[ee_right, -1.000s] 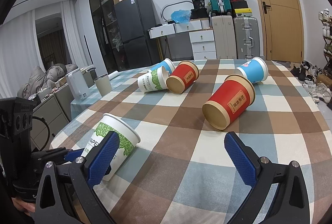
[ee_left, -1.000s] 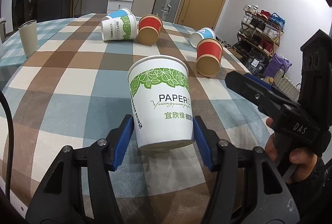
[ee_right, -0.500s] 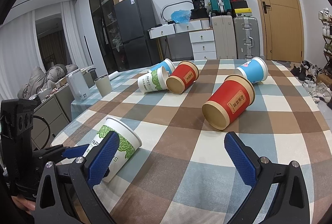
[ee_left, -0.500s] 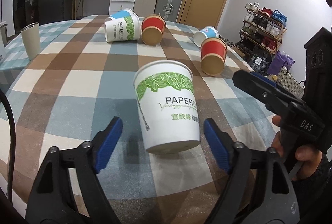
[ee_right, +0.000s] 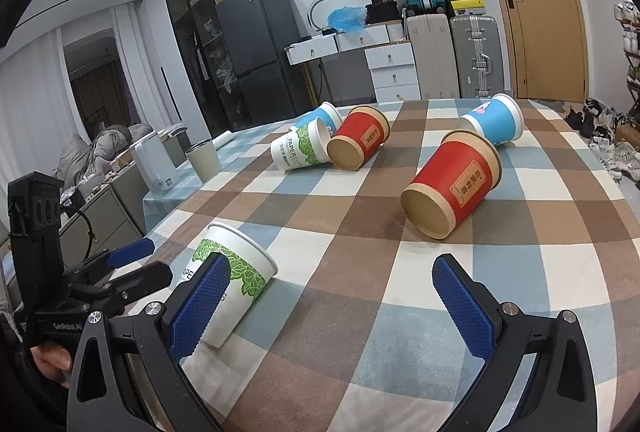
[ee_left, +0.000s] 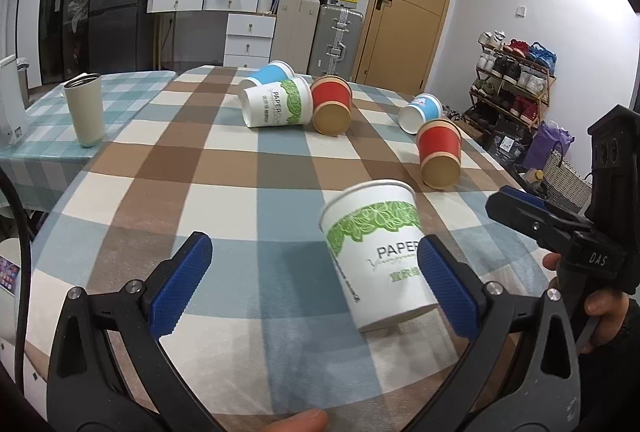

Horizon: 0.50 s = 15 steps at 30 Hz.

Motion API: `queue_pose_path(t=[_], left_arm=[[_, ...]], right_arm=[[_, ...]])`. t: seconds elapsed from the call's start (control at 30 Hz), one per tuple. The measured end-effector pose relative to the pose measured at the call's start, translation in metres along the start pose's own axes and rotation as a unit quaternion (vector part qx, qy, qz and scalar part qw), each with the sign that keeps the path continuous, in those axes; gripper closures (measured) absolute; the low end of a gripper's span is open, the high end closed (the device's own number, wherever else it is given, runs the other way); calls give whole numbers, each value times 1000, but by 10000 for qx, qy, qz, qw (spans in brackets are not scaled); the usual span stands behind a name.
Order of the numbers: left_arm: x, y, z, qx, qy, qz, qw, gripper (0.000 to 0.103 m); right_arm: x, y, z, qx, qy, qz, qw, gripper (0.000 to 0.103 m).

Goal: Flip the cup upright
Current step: 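Close the right gripper on the white cup while the left gripper opens and releases it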

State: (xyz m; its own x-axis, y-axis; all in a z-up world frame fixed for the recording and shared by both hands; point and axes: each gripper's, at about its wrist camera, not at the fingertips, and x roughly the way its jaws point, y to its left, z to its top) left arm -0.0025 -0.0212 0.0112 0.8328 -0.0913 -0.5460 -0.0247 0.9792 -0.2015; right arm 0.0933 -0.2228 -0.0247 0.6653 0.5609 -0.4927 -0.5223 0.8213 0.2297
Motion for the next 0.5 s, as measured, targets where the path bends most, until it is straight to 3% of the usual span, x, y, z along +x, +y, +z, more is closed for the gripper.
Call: queue_pose_path(t=[0.27, 0.5], left_arm=[[13, 30, 0, -119, -58, 184, 9997, 1], [19, 32, -3, 62, -88, 127, 9999, 1]], right_arm=[[15, 13, 2, 110, 467, 205, 9986, 0], [33, 26, 2, 217, 804, 288, 9961, 0]])
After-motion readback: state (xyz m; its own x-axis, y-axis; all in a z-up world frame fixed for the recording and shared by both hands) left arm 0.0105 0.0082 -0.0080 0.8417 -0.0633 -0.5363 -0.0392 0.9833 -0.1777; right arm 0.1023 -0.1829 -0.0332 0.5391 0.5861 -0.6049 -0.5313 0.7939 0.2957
